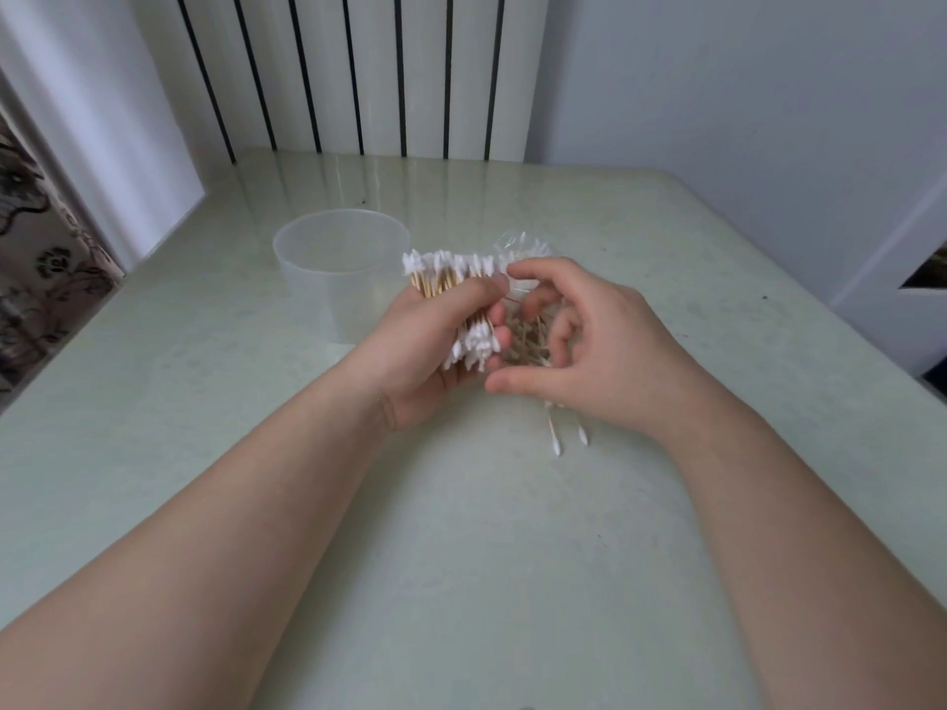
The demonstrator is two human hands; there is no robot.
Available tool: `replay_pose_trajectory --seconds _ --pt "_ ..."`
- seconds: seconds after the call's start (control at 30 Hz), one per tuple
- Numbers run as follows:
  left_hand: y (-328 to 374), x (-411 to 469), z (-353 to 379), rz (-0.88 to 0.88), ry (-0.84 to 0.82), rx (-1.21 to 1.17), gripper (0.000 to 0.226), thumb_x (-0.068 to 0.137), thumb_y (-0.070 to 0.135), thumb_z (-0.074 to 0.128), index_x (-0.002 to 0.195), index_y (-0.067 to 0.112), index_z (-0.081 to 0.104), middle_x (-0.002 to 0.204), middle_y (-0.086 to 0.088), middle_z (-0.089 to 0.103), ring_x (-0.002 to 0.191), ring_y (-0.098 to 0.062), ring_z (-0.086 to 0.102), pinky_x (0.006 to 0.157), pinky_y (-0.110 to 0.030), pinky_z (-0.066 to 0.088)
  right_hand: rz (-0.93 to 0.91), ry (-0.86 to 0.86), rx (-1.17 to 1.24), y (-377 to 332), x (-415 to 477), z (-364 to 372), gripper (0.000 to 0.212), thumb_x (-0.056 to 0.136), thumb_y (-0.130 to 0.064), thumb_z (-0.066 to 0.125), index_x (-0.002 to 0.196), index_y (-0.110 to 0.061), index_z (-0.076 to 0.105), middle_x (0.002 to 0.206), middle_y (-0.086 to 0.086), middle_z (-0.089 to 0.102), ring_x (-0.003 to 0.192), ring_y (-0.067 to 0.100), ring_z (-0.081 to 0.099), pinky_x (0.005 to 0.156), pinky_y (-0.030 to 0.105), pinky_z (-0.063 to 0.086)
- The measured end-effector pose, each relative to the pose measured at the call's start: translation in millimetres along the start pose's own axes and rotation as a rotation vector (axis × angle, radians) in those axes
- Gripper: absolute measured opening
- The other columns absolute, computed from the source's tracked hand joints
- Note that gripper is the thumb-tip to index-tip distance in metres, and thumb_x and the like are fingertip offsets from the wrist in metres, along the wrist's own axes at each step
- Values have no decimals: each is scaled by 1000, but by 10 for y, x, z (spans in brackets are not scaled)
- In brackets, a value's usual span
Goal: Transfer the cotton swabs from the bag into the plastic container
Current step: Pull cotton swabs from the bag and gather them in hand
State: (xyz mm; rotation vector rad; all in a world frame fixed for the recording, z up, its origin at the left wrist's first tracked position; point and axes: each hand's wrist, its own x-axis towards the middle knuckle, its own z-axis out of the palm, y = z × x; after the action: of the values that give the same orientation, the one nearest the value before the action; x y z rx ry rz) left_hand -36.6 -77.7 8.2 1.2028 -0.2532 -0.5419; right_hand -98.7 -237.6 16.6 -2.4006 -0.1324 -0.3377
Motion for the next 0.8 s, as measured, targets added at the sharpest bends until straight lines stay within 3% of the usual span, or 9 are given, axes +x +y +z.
replay_pose_trajectory --seconds 0.07,0.1,0.17,0.23,0.3,0.37,0.57,0.67,0.8 --pt "-1 19 -26 7 74 51 19 96 16 65 78 17 59 62 0 56 53 -12 55 49 -23 47 64 -5 -108 41 4 -58 45 63 -54 86 98 -34 67 76 -8 66 55 3 56 56 20 45" --pt "-9 22 -38 10 99 72 19 95 16 66 78 17 59 62 1 56 53 -12 55 50 -23 47 108 -15 -173 61 9 -81 41 61 -60 83 87 -32 68 68 -7 65 55 3 56 55 22 43" --pt "-36 33 -41 8 124 77 17 95 14 66 80 17 59 62 1 57 54 -12 56 50 -23 48 212 -62 -296 105 8 -108 52 52 -74 76 80 -32 68 67 -8 64 61 4 59 57 26 44" --pt "-49 40 -45 2 132 74 17 95 13 66 80 17 59 63 1 58 55 -12 57 50 -23 48 271 -136 -383 119 4 -101 63 46 -79 75 88 -33 68 74 -10 65 69 5 61 62 28 48" --pt "-54 49 -45 -3 126 84 18 95 13 66 79 17 59 64 2 58 56 -12 58 51 -23 49 287 -187 -405 130 3 -91 62 49 -73 80 97 -37 68 78 -10 65 72 5 62 63 27 46" --pt "-68 55 -48 -6 119 98 18 95 13 67 78 17 60 64 1 59 57 -13 59 52 -24 49 278 -202 -371 124 8 -86 46 60 -57 85 97 -34 70 77 -11 67 70 1 61 59 20 41" --pt "-105 70 -31 1 133 135 21 94 12 67 73 11 62 63 -6 62 56 -17 59 51 -24 51 276 -187 -286 79 -4 -99 16 76 -28 77 90 -35 77 59 -16 64 53 -9 58 47 6 37" --pt "-128 85 -40 17 137 156 22 94 11 67 73 9 65 65 -9 64 63 -23 59 58 -29 51 308 -143 -174 58 -5 -117 18 79 -15 68 83 -30 76 49 -9 64 39 1 56 43 10 41" --pt "-153 96 -48 37 150 177 13 94 10 67 81 7 68 71 -10 68 66 -20 63 60 -28 55 338 -77 0 28 -11 -174 17 80 -10 69 81 -25 78 55 2 68 43 13 59 49 21 46"
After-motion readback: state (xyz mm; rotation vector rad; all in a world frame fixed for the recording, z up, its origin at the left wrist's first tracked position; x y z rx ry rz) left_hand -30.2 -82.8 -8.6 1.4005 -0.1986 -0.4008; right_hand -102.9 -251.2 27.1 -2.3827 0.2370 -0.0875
